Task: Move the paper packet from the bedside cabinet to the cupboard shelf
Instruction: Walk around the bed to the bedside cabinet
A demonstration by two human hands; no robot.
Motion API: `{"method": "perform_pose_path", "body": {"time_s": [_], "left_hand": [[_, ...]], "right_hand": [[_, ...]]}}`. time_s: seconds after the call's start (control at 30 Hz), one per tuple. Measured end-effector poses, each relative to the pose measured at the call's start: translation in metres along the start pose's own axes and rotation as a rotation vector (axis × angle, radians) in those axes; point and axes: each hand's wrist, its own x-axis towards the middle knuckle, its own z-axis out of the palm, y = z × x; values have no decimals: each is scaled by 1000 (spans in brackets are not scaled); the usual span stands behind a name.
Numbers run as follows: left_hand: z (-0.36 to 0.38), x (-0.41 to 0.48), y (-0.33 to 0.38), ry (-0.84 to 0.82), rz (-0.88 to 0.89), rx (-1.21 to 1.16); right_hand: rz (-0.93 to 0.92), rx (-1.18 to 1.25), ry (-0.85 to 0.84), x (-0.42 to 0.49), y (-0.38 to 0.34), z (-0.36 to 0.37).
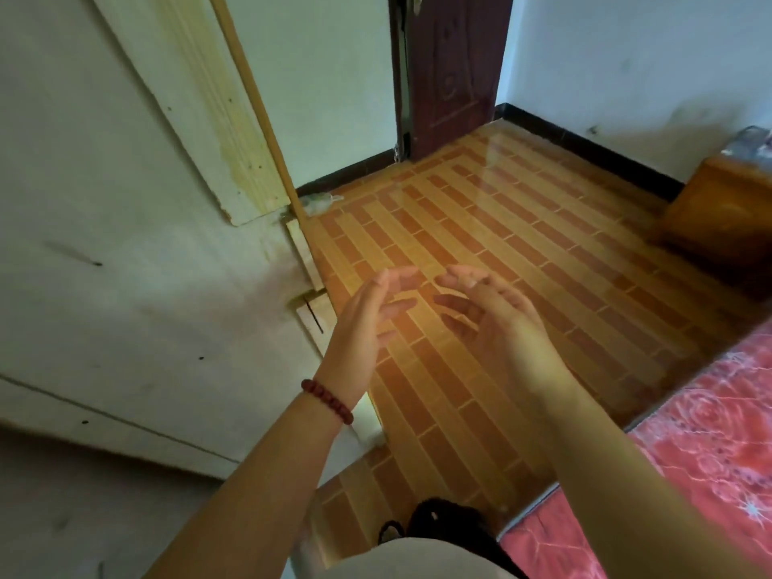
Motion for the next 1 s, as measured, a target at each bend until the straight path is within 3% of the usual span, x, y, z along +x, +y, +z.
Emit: {"method": "perform_pose_path", "body": {"time_s": [0.33,1.0], "left_hand": [[54,133,18,-230,48,8],[317,433,85,-536,67,-78]], "right_hand": [[-110,-6,243,84,-33,-70],[-269,-105,568,273,-170,-343]]}}
